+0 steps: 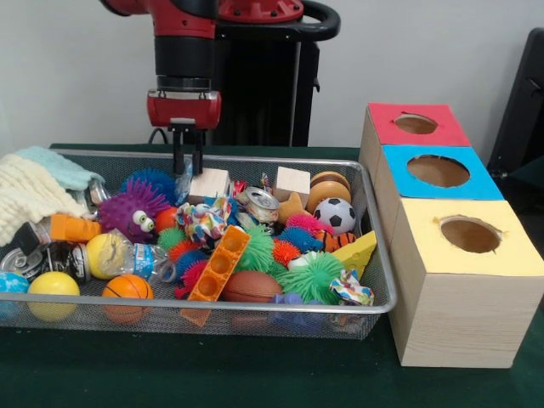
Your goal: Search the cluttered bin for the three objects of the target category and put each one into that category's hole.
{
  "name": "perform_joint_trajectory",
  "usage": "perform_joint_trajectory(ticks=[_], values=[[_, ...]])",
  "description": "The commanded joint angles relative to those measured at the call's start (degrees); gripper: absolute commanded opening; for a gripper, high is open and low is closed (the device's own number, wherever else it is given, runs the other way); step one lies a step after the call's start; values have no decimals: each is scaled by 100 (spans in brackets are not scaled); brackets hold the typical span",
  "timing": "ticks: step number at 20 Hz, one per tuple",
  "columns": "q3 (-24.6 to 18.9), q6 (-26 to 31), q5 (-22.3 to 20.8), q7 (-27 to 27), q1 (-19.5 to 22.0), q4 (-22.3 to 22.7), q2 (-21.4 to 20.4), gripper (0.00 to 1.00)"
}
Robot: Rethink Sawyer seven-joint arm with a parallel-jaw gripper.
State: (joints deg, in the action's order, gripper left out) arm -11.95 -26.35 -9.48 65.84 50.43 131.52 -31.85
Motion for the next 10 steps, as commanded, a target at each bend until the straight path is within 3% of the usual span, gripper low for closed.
perform_joint_trajectory(ticks=[1,10], values=[[101,-279,285,1425,-196,-1076,381,0],[185,46,591,1595,-281,-845,35,0]])
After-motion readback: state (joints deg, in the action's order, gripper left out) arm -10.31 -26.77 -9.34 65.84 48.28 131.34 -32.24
